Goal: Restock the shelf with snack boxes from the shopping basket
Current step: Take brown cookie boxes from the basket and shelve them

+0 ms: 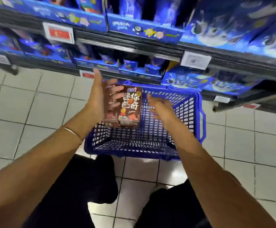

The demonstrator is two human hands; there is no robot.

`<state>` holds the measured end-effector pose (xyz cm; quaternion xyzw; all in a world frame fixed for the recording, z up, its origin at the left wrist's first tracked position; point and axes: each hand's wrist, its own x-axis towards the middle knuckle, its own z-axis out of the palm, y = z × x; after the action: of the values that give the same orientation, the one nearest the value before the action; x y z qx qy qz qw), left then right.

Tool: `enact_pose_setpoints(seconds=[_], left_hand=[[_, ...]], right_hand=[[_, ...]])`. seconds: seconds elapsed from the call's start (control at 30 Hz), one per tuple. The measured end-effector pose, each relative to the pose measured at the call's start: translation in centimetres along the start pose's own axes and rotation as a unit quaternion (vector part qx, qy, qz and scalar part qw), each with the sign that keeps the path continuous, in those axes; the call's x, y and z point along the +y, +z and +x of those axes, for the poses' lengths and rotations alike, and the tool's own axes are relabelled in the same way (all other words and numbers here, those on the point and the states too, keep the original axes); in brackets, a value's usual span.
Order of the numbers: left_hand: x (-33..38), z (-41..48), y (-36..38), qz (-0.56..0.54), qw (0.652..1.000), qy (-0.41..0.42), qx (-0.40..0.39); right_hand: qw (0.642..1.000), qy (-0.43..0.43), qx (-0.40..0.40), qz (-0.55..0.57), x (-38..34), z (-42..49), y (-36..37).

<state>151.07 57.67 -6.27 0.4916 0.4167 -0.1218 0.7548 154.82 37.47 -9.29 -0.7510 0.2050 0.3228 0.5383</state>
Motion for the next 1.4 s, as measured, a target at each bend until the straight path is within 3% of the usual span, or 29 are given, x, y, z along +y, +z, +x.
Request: enact_pose_setpoints(seconds=[0.3, 0.6, 0.87, 1.03, 1.17, 1.3, 1.4], left_hand=[[-3.6, 5.7, -1.4, -0.016, 0.998, 0.047, 0.030], [-4.1, 2.6, -1.2, -0.015, 0.997, 0.051, 0.056], [-4.5, 2.4, -0.4, -0.019, 0.998, 0.043, 0.051], [-4.7, 1.2, 0.6, -0.015, 0.999, 0.030, -0.030], [-4.0, 0.6, 0.1, -0.049, 0.997, 0.052, -0.012], [-3.0, -0.1, -1.7, -0.119, 0.990, 0.073, 0.014], [-2.3, -0.7, -2.4, -0.148, 0.984, 0.096, 0.022]], right_hand=[[0.995, -0.102, -0.019, 0.005, 6.4, 9.2, 4.7], [0.994, -0.096, -0.025, -0.038, 6.5, 6.9, 3.5], [0.983, -0.174, -0.050, 0.029, 3.9, 3.3, -0.4], [0.968, -0.227, -0.109, -0.016, 0.9, 0.2, 1.3], [0.958, -0.261, -0.118, -0.033, -0.3, -0.8, 3.2], [0.980, -0.175, -0.084, 0.046, -0.4, 1.4, 4.7], [0.985, -0.166, -0.046, -0.026, 1.3, 4.0, 7.3]])
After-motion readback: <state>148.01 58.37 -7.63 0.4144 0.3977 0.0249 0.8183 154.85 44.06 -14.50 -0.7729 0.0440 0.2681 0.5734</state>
